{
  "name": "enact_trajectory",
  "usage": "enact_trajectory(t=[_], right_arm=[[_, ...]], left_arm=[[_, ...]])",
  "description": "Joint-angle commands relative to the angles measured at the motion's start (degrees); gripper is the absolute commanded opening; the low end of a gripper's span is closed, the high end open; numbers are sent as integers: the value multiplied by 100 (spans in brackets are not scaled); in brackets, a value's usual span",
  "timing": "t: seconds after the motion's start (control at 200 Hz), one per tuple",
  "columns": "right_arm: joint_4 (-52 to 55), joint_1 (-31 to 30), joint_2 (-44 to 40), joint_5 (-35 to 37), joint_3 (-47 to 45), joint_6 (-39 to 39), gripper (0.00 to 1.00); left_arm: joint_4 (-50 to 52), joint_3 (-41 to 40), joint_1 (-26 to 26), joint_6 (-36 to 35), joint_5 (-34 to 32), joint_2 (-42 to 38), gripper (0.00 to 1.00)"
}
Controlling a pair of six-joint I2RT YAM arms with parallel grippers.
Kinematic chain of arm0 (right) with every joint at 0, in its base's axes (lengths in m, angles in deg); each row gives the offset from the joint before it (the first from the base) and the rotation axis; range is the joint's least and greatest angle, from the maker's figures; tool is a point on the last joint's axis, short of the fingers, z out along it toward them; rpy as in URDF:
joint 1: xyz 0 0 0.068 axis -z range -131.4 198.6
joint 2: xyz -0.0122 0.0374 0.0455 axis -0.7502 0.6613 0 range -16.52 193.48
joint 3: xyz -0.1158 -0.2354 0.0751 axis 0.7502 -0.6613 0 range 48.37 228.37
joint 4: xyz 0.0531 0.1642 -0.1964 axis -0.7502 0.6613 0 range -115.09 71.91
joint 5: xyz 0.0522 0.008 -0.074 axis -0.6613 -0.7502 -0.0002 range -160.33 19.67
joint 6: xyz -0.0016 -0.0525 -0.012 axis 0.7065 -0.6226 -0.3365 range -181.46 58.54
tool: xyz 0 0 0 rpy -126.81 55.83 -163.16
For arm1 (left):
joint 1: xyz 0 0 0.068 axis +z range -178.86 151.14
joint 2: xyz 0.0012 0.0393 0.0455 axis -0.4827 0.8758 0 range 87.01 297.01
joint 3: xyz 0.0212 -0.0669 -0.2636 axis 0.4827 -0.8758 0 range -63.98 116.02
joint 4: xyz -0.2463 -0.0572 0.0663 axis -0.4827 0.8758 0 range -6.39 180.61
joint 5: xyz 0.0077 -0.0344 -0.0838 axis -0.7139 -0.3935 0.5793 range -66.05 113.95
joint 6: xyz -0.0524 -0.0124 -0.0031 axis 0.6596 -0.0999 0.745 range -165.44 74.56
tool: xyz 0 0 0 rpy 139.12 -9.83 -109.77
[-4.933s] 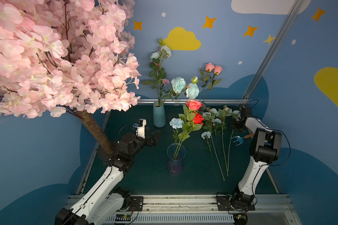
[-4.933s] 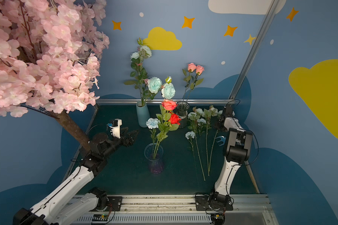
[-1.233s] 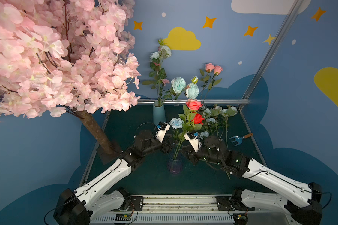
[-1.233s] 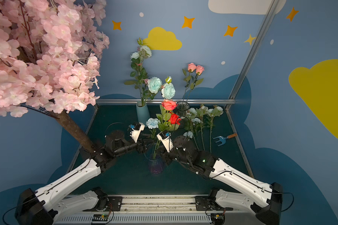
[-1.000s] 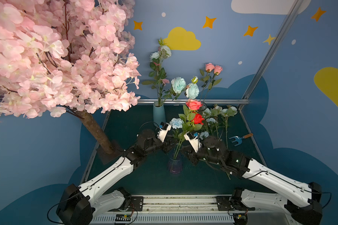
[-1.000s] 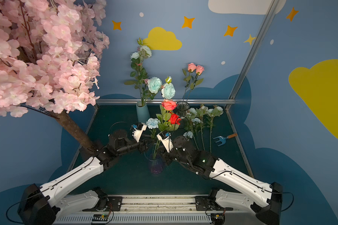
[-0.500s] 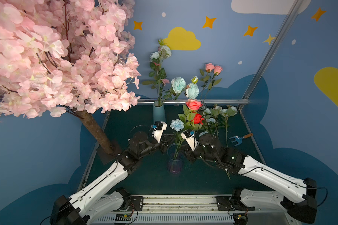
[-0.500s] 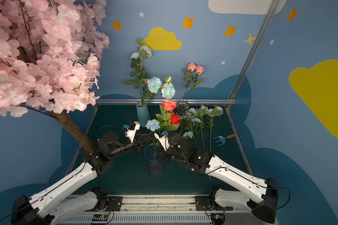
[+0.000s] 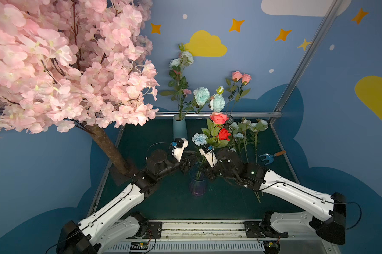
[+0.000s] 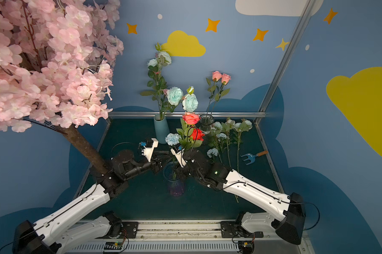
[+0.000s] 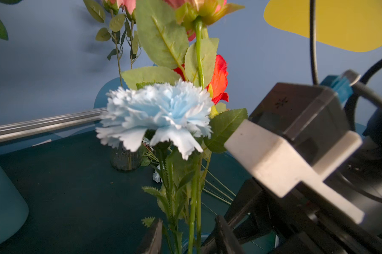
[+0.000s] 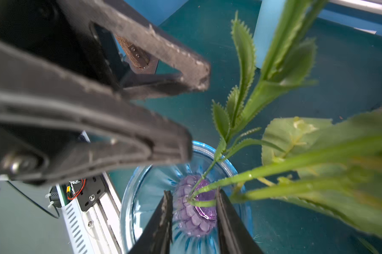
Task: Pick out blue flowers from the vase
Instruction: Pick up the flower from the vase.
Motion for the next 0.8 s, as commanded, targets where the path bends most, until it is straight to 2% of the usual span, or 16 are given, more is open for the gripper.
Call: enact_trajectory(t=[0.0,0.085,0.24,0.355,0.626,0.796], right_arm=[[215,13,132,116,243,118,35],[325,11,232,156,331,175,36],[514,-17,374,260,479,276,37],[552,-43,417,371,497,329,37],[577,-109,591,433,563,400,35],[561,-144,674,453,602,395,32]], left_arm=[[42,-95,-11,-138,-183,-65,42],[164,-234,-11,-273,-581,-306,43],[136,-781,1,-445,-1509,-1244,43],[153,-1007,121,-486,-1726,-1564,44],[-56,-1041,300,-517,-1659,-796,44],[-457,-1019,294,-494,-1338,-167,43]])
